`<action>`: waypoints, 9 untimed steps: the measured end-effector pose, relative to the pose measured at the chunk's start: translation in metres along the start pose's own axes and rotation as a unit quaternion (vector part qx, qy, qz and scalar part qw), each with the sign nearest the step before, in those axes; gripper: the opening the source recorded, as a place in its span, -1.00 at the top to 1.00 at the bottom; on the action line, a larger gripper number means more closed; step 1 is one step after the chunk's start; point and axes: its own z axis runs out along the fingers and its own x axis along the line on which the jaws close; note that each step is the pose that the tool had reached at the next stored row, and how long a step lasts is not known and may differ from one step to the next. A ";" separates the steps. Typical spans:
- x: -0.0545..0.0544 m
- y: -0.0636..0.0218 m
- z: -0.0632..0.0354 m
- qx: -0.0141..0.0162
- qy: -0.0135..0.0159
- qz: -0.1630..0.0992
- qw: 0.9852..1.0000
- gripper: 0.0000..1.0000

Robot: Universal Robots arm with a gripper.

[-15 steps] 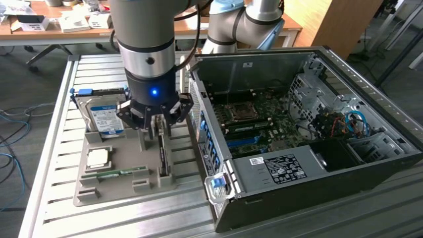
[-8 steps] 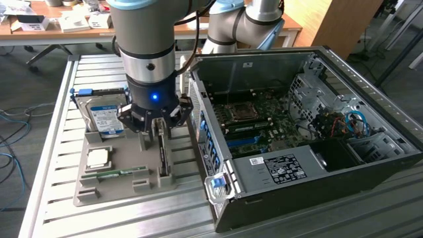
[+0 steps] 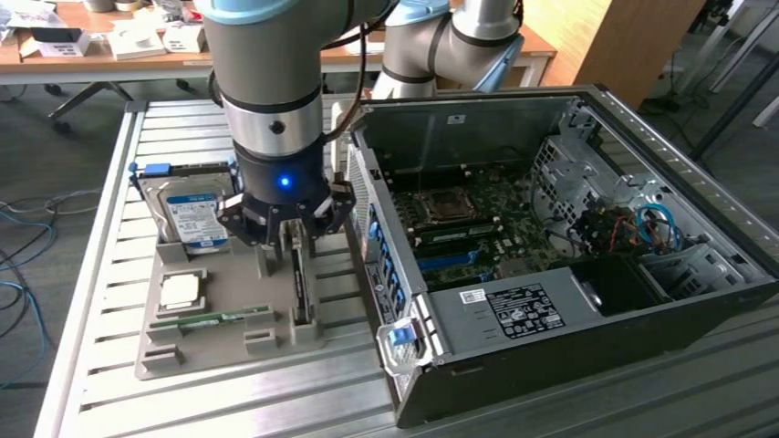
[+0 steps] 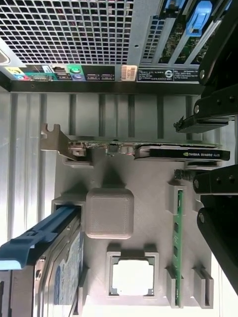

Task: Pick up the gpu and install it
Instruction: 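Pick up the gpu and move the gpu toward the slot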

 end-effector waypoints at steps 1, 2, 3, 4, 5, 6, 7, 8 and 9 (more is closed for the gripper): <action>0.000 -0.0001 0.0019 0.000 0.000 0.000 1.000 0.15; 0.000 -0.0002 0.0036 0.000 0.000 0.000 1.000 0.15; 0.000 -0.0003 0.0053 0.000 0.000 0.000 1.000 0.15; 0.000 -0.0003 0.0069 0.000 0.000 0.000 1.000 0.15; 0.000 -0.0004 0.0079 0.000 0.000 0.000 1.000 0.15; 0.000 -0.0004 0.0079 0.000 0.000 0.000 1.000 0.15; 0.000 -0.0004 0.0079 0.000 0.000 0.000 1.000 0.15; 0.000 -0.0004 0.0079 0.000 0.000 0.000 1.000 0.15; 0.000 -0.0004 0.0080 0.000 0.000 0.000 1.000 0.15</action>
